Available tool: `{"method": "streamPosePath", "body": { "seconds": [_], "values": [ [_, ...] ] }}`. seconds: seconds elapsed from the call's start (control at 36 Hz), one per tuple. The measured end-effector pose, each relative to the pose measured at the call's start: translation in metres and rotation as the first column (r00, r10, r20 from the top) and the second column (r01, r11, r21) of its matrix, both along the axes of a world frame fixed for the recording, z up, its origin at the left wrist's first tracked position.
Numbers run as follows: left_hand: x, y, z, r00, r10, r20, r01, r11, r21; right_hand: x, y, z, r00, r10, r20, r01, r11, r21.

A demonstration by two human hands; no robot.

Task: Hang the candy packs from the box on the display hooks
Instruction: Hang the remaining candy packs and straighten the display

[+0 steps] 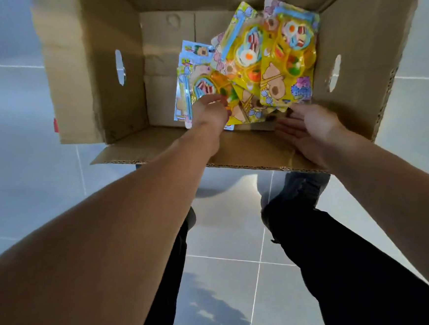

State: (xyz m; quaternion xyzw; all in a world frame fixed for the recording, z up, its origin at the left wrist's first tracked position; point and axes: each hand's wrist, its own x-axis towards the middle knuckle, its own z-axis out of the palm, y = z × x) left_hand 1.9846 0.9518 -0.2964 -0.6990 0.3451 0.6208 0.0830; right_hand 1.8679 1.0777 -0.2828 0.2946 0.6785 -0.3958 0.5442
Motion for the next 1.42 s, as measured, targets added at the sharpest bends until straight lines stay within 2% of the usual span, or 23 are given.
{"method": "streamPosePath", "body": {
  "seconds": [0.11, 0.25, 0.39, 0.53, 0.67, 0.75, 0.83, 0.89, 0.97, 1.06, 1.19, 1.33, 1.42],
  "values": [
    [-0.016, -0.001, -0.028, 0.976, 0.216, -0.004, -0.216, 0.976, -0.009, -0.002, -0.007, -0.020, 0.976, -0.196, 0.091, 0.197, 0.980, 0.003],
    [-0.035, 0.007, -0.039, 0.952, 0.301, -0.057, -0.296, 0.951, 0.091, -0.009, -0.012, -0.033, 0.903, -0.385, 0.189, 0.388, 0.921, 0.021],
    [-0.049, -0.004, -0.048, 0.932, 0.356, -0.069, -0.348, 0.931, 0.110, -0.020, -0.029, -0.042, 0.827, -0.529, 0.192, 0.514, 0.849, 0.126],
    [-0.054, -0.030, -0.065, 0.935, 0.354, -0.009, -0.353, 0.935, 0.006, -0.026, -0.032, -0.052, 0.812, -0.534, 0.235, 0.511, 0.846, 0.153],
    [-0.056, -0.041, -0.061, 0.968, 0.248, 0.026, -0.244, 0.962, -0.124, -0.023, -0.033, -0.051, 0.798, -0.563, 0.214, 0.560, 0.825, 0.083],
    [-0.056, -0.042, -0.059, 0.979, 0.199, -0.048, -0.204, 0.967, -0.153, -0.016, -0.035, -0.044, 0.800, -0.570, 0.188, 0.572, 0.819, 0.049],
    [-0.055, -0.038, -0.041, 0.957, 0.221, -0.188, -0.244, 0.964, -0.109, -0.012, -0.033, -0.030, 0.788, -0.589, 0.178, 0.591, 0.805, 0.048],
    [-0.050, -0.033, -0.027, 0.961, 0.178, -0.211, -0.202, 0.974, -0.099, -0.009, -0.029, -0.016, 0.780, -0.599, 0.180, 0.601, 0.798, 0.052],
    [-0.034, -0.027, -0.007, 0.970, 0.118, -0.211, -0.130, 0.990, -0.045, -0.004, -0.016, 0.005, 0.811, -0.551, 0.196, 0.555, 0.831, 0.039],
    [-0.018, -0.023, 0.022, 0.964, 0.144, -0.225, -0.144, 0.989, 0.016, -0.001, -0.005, 0.022, 0.867, -0.460, 0.191, 0.468, 0.884, 0.003],
    [0.014, -0.024, 0.081, 0.937, 0.127, -0.326, -0.102, 0.991, 0.091, 0.000, 0.002, 0.062, 0.967, -0.240, 0.085, 0.250, 0.958, -0.139],
    [0.041, -0.042, 0.144, 0.908, 0.047, -0.417, 0.010, 0.991, 0.135, 0.002, 0.002, 0.115, 1.000, 0.023, 0.006, -0.020, 0.950, -0.310],
    [0.051, -0.057, 0.178, 0.878, 0.163, -0.450, -0.057, 0.969, 0.241, 0.000, -0.005, 0.147, 0.995, 0.068, -0.072, -0.090, 0.925, -0.370]
  ]
}}
